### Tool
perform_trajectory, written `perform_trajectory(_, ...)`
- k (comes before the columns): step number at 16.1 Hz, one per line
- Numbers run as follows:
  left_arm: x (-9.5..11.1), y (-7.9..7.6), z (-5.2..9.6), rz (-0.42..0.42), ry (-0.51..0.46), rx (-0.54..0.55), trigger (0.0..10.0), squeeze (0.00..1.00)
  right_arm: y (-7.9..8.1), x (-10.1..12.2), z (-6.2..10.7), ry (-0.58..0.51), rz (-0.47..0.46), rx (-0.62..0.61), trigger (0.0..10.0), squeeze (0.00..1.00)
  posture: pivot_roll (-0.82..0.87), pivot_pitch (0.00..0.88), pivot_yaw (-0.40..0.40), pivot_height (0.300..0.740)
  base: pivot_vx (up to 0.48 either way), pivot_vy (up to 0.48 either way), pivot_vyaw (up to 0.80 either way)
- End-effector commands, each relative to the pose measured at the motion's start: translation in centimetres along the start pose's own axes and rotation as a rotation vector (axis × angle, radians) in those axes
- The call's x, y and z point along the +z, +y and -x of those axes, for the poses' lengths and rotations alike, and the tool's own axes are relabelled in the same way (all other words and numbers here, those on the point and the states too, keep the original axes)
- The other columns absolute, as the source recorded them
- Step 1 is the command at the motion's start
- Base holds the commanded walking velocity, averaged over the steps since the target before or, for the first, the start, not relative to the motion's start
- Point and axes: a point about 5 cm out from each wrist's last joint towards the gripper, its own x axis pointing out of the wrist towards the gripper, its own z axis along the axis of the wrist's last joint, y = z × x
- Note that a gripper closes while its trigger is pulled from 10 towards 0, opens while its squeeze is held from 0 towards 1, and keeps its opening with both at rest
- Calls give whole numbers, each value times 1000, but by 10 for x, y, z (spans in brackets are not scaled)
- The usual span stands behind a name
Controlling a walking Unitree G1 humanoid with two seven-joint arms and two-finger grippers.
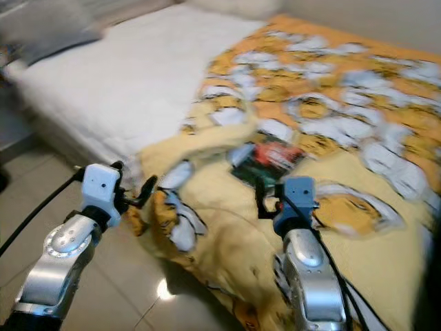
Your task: Clean up the room
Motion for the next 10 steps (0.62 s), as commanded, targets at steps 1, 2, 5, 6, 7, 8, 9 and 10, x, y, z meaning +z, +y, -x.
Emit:
perform_trajectory(1, 4, -3, -2, -6, -12, -10, 10000, 59, 3, -4, 3, 29, 11, 59, 10000, 0, -99, 0, 33, 740, 341, 0, 800)
perform_trajectory(2, 4, -3, -2, -7, -12, -12, 10000, 59, 2, -7, 3, 47, -4, 63, 10000, 0, -100, 0, 32, 740, 334, 0, 0)
perform_trajectory(5, 4, -4, -2, -12, -10, -10, 10000, 55, -4, -9, 5, 58, 13, 62, 10000, 0, -95, 0, 27, 740, 310, 0, 0)
perform_trajectory(6, 3, -4, -2, -21, -6, -7, 10000, 51, -7, -9, 5, 62, -1, 40, 10000, 0, -94, 0, 25, 740, 0, 0, 0)
perform_trajectory(7, 2, -4, -1, -23, -1, -11, 10000, 39, -11, -11, 5, 73, 0, 13, 10000, 0, -94, 0, 25, 740, 0, 0, 0)
perform_trajectory(8, 2, -4, -1, -31, 2, -21, 10000, 43, -17, -13, 4, 89, -5, -31, 10000, 0, -95, 0, 24, 740, 0, 0, 0)
perform_trajectory(9, 1, -4, 0, -36, 3, -26, 10000, 43, -19, -14, 4, 94, -24, -46, 10000, 0, -97, 0, 26, 740, 0, 0, 0)
perform_trajectory(10, 1, -4, 0, -37, 6, -30, 10000, 43, -20, -14, 4, 94, -38, -47, 10000, 133, -98, 0, 25, 740, 0, 0, 0)
